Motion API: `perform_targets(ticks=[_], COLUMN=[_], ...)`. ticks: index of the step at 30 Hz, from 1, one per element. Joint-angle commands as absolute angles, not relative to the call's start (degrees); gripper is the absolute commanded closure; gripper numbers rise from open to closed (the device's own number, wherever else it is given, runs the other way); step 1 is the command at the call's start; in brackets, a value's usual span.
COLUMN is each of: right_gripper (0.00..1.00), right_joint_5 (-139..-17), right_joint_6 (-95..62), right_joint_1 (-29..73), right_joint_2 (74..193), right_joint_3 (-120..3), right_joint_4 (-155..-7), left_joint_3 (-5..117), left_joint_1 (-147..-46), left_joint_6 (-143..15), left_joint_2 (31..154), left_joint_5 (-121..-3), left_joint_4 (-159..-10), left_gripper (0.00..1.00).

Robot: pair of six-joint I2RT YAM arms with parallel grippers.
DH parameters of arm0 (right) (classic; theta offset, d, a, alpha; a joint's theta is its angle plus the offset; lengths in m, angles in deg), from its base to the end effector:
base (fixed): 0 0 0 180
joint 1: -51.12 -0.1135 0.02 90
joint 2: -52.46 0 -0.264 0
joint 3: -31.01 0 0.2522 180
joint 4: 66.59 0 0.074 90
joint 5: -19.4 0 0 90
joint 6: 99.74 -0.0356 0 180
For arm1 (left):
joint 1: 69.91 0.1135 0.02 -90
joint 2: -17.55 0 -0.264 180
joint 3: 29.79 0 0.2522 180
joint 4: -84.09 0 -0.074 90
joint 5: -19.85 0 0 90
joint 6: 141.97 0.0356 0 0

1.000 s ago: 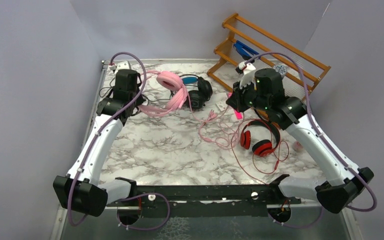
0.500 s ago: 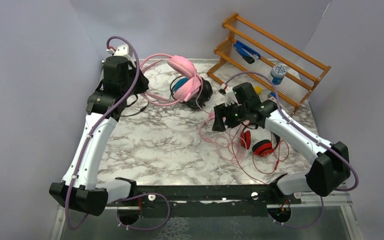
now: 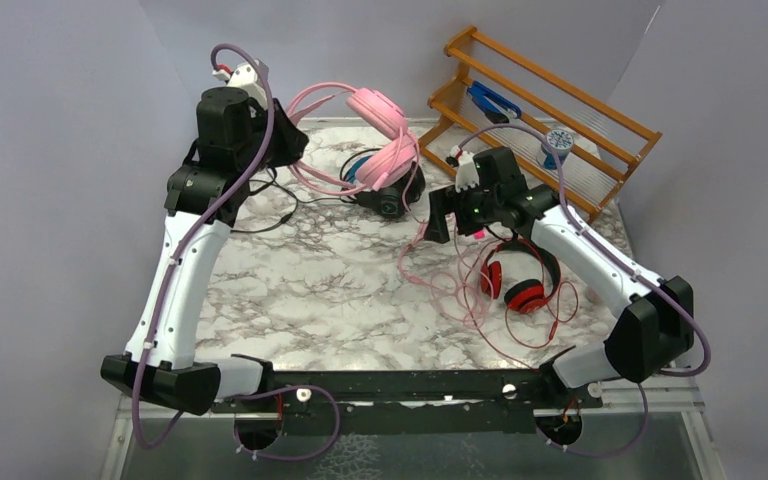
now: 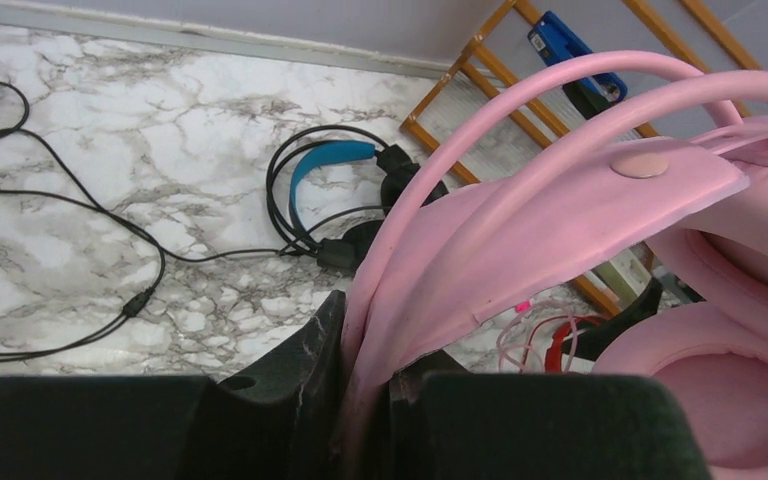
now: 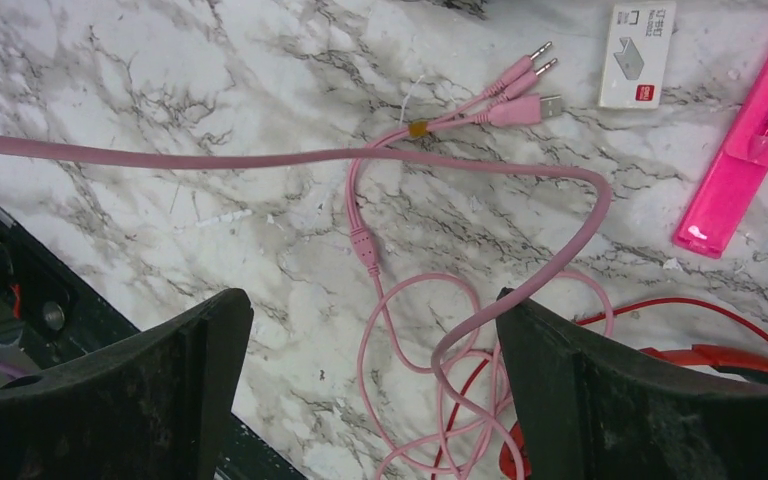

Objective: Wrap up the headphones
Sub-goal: Wrap the headphones cable around the headphones.

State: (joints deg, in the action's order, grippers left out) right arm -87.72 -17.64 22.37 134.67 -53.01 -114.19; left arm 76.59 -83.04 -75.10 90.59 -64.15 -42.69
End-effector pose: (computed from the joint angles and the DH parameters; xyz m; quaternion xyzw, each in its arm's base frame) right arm 0.2682 0.1591 0.3056 -0.2209 0.8909 0.2479 0.3099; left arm 0.2490 -0.0619 0.4674 -0.0413 0.8169 -0.2192 0.5318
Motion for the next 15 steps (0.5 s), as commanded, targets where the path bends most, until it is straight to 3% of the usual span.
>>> perform_targets(ticks=[1,6,11,15], right_gripper=[0.03,0.02,0.02,0.05], right_joint_5=[-88.11,-94.15,-103.66,-106.45], right_joint_6=[-19.15,-20.14,-20.39,-16.00], right_joint_1=[23.77,30.36,30.90,30.88], right_joint_2=[135.22,135.00,130.70,134.58], right_joint_3=[-51.07,-45.79,-41.89,-43.19], right_joint_4=[-113.97,-110.58,-97.60,-94.80], left_joint_3=[83.16,86.95,89.28,89.76], left_joint_1=[-82.83,-82.90,-82.91,-82.87], left_joint_6=[-77.54,-78.45,-78.77,-79.11], left_joint_2=[90.42,91.73,92.51,92.47], left_joint_5=[-61.03,-61.90,-60.68,-59.69], left_joint_4=[-47.12,-47.32,-47.29,-47.30], left_gripper=[1.00,1.00,1.00,1.00])
